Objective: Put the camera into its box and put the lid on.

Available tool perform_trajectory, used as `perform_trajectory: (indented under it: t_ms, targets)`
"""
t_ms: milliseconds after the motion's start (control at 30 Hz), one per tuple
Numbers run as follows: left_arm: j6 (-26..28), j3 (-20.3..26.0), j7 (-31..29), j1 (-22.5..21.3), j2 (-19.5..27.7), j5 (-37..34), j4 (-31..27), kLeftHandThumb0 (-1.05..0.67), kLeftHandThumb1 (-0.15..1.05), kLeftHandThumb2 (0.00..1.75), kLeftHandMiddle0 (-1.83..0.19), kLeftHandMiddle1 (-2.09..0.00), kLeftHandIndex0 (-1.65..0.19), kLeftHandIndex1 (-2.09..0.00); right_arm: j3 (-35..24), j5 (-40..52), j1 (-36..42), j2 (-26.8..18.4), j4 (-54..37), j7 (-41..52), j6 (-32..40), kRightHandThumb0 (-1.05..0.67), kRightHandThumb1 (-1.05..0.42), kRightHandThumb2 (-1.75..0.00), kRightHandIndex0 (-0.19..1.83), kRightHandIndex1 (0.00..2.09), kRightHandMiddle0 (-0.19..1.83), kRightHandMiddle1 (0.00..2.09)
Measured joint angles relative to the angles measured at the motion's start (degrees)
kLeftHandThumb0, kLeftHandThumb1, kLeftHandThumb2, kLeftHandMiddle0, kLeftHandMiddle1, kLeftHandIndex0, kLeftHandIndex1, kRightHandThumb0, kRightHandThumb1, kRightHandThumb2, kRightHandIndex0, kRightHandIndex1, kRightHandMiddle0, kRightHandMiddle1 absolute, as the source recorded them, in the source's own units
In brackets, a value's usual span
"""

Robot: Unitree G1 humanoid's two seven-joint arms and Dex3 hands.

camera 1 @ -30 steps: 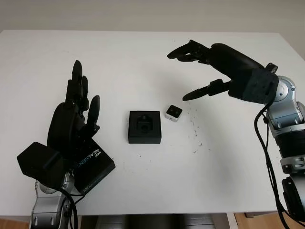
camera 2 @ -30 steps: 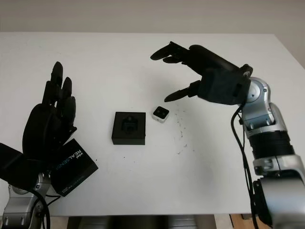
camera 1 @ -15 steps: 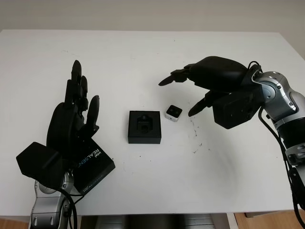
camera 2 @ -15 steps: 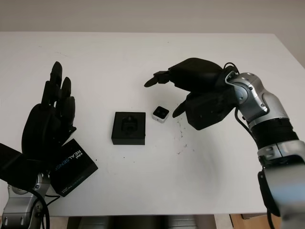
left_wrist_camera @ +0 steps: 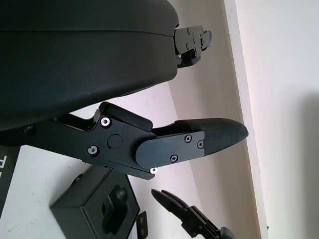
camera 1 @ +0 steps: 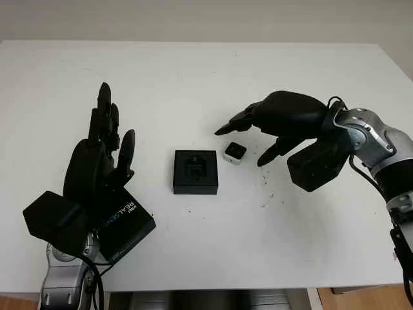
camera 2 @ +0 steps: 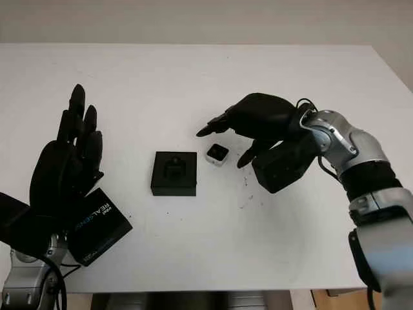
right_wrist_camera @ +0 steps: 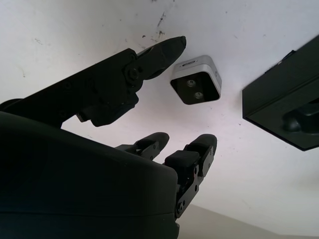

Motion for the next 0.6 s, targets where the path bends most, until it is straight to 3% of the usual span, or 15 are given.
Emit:
perform_trajectory:
  t_ms: [600]
  targets:
    - [0.6,0.1,-0.1,0.0,0.1,-0.1,0.0,-0.7,1.05,0.59,0.15,-0.06,0.16,-0.06,4.7,-4.3,-3.1,2.6,7.3,-7.8,0.3,-0.33,-0.8,-0.06,0.53,0.18,0.49,0.21]
